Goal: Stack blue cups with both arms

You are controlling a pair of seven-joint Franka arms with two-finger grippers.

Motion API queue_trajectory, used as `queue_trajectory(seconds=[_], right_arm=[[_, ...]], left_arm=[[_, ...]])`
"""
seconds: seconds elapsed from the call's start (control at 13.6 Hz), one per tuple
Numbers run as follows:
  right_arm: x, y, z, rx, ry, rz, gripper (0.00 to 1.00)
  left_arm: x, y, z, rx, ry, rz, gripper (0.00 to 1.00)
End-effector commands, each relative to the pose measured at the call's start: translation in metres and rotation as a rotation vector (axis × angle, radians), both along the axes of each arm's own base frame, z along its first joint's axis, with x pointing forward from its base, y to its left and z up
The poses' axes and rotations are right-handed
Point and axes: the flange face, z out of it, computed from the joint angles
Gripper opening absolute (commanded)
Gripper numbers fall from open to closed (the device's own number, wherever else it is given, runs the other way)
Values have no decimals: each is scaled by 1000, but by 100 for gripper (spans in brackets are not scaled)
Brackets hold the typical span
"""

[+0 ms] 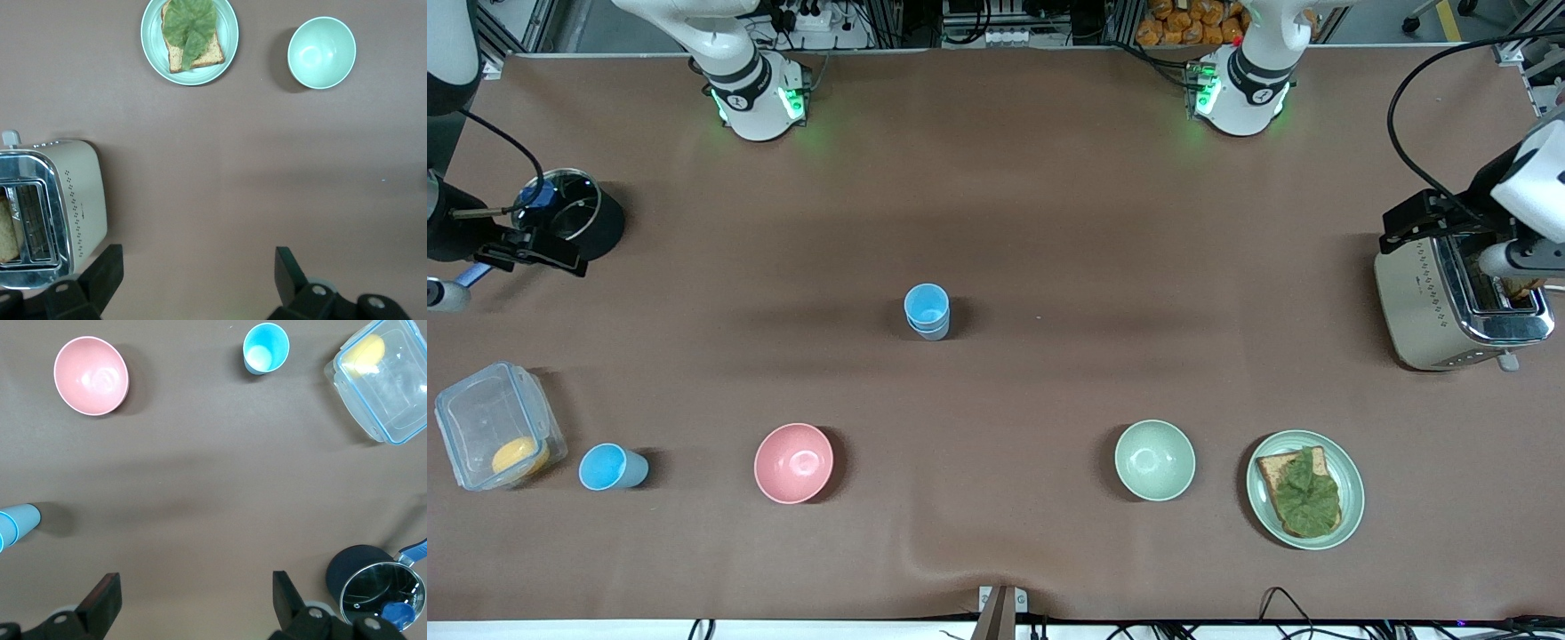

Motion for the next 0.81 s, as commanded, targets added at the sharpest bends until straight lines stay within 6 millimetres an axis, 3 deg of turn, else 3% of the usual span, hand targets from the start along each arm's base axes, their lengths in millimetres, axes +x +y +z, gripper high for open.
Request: queue_trajectory(seconds=[0.0, 0.74], right_arm=[[-8, 1, 6, -1, -3, 5, 100], [-8, 1, 6, -1, 2, 5, 100]], left_arm=[[-13, -5, 10, -11, 4, 35, 100], [-16, -1, 19, 68, 3, 27, 100]])
